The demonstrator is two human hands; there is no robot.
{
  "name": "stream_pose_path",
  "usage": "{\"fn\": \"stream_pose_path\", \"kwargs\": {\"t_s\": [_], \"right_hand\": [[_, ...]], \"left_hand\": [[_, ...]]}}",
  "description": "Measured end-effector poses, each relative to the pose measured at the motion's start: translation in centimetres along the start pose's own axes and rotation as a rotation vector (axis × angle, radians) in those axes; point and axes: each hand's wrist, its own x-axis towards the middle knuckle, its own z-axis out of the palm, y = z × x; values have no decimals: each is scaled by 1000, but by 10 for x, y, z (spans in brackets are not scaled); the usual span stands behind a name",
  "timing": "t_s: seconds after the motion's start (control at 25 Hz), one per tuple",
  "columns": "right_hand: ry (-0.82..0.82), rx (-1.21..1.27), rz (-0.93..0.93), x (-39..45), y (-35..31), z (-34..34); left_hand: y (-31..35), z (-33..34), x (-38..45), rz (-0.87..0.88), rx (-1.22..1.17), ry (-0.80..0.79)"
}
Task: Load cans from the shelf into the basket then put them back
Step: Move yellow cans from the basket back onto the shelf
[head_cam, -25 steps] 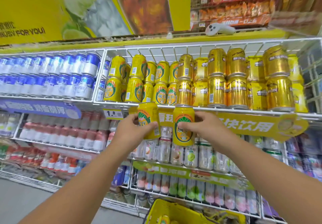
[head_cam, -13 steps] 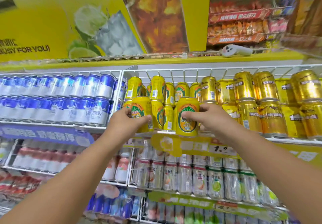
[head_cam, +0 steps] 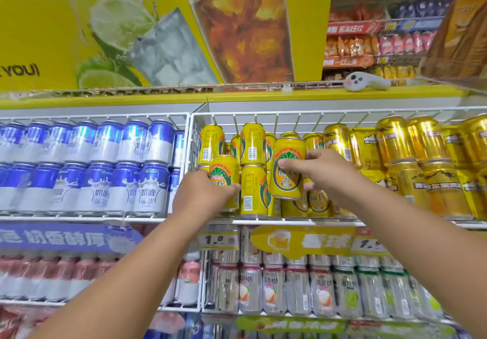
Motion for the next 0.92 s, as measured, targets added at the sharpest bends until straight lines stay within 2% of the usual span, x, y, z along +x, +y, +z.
{"fn": "stream_pose_path", "kwargs": {"t_s": [0.24, 0.44, 0.72, 0.92], "right_hand": [[-3, -5, -30, 21, -19, 10], [9, -1, -14, 31, -30, 27], [40, 5, -19, 33, -49, 49], [61, 28, -26, 40, -66, 54]], "left_hand": [[1, 9, -3, 47, -43, 22], [0, 12, -4, 62, 44, 43], [-2, 14, -1, 72, 93, -14], [0, 33, -7, 95, 47, 13]]}}
